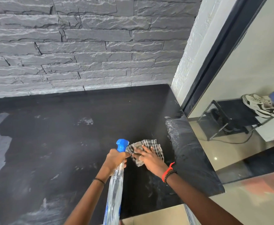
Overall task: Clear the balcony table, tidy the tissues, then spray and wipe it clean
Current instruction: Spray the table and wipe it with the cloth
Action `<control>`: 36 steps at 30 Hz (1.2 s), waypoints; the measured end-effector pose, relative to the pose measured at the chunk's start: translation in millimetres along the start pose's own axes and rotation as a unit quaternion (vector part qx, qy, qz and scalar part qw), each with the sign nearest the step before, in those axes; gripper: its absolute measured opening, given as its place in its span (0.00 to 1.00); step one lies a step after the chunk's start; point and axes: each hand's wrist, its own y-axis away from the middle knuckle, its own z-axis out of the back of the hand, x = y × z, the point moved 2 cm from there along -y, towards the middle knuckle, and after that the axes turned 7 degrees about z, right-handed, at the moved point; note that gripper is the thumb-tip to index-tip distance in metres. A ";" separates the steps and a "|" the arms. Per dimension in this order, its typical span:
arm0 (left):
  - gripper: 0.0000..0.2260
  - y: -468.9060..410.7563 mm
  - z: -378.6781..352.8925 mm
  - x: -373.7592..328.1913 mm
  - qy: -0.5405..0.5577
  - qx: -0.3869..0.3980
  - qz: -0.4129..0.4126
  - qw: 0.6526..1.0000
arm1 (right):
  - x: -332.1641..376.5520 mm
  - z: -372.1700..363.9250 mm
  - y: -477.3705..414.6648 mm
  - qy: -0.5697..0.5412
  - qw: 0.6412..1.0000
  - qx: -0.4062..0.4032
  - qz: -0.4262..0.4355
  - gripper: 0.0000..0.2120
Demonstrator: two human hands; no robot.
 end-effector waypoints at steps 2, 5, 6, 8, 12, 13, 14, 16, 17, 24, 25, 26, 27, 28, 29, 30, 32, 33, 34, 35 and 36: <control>0.08 4.6 -5.5 5.3 -0.003 0.005 0.001 1.000 | 4.1 -17.6 22.8 0.021 0.996 -0.035 0.078 0.34; 0.10 11.3 -13.0 16.4 0.002 0.011 0.004 1.000 | -14.3 -34.5 63.3 0.063 0.991 0.020 0.114 0.29; 0.10 14.2 -15.4 20.3 0.002 0.012 0.003 1.000 | -22.6 -30.9 73.6 0.070 0.991 0.032 0.105 0.28; 0.09 21.9 -20.8 28.0 -0.005 0.015 0.003 1.000 | -46.7 -22.4 81.7 0.093 0.994 0.028 0.057 0.27; 0.10 36.9 -33.4 46.2 -0.026 0.025 0.011 0.999 | -117.0 -42.6 71.7 0.003 0.999 0.042 -0.017 0.44; 0.11 39.6 -36.9 50.7 -0.031 0.026 0.015 0.999 | -125.4 -49.6 66.4 -0.005 0.999 0.037 -0.027 0.44; 0.12 43.6 -40.9 55.7 -0.035 0.027 0.018 0.999 | -122.7 -46.6 64.0 -0.014 0.998 0.047 -0.036 0.43; 0.13 50.5 -49.4 63.5 -0.046 0.027 0.023 0.998 | -108.4 -31.4 61.5 -0.025 0.997 0.041 -0.062 0.41; 0.13 54.4 -54.0 67.0 -0.052 0.028 0.026 0.998 | -104.7 -27.8 61.3 -0.018 0.997 0.034 -0.070 0.41; 0.11 71.9 -70.7 82.5 -0.089 0.018 0.036 0.995 | -95.1 -19.6 64.3 -0.050 0.994 0.011 -0.100 0.41; 0.10 73.1 -70.5 85.0 -0.080 0.016 0.036 0.996 | -91.2 -17.4 65.6 -0.053 0.993 0.004 -0.103 0.40; 0.11 74.7 -69.6 87.1 -0.069 0.015 0.040 0.997 | -85.5 -14.9 66.7 -0.051 0.993 -0.003 -0.106 0.40; 0.11 76.4 -68.3 88.4 -0.059 0.014 0.044 0.997 | -78.6 -11.8 67.1 -0.053 0.992 -0.008 -0.112 0.39; 0.10 78.1 -66.4 88.7 -0.054 0.015 0.043 0.998 | -69.6 -8.6 67.4 -0.055 0.992 -0.012 -0.117 0.38; 0.10 78.8 -64.2 89.1 -0.054 0.014 0.036 0.998 | -58.3 -6.4 66.5 -0.048 0.992 -0.012 -0.119 0.38; 0.10 78.4 -60.1 88.3 -0.054 0.009 0.025 0.998 | -45.6 -4.3 64.7 -0.040 0.992 -0.008 -0.116 0.37; 0.10 76.1 -49.2 85.4 -0.043 -0.005 0.007 0.999 | -17.2 -8.2 62.1 -0.025 0.996 -0.015 -0.084 0.36; 0.10 74.5 -43.5 83.8 -0.026 -0.009 0.006 1.000 | -2.2 -14.7 61.4 -0.002 0.998 -0.041 -0.050 0.35; 0.10 72.4 -38.3 82.0 -0.008 -0.011 0.008 1.000 | 11.8 -22.6 63.5 0.022 0.998 -0.054 -0.020 0.34; 0.10 71.1 -34.1 79.5 0.007 -0.011 0.010 1.000 | 23.3 -33.1 69.2 0.027 0.998 -0.047 -0.003 0.35; 0.10 70.1 -30.9 76.6 0.017 -0.012 0.010 1.000 | 33.1 -44.1 77.3 0.040 0.998 -0.048 0.006 0.35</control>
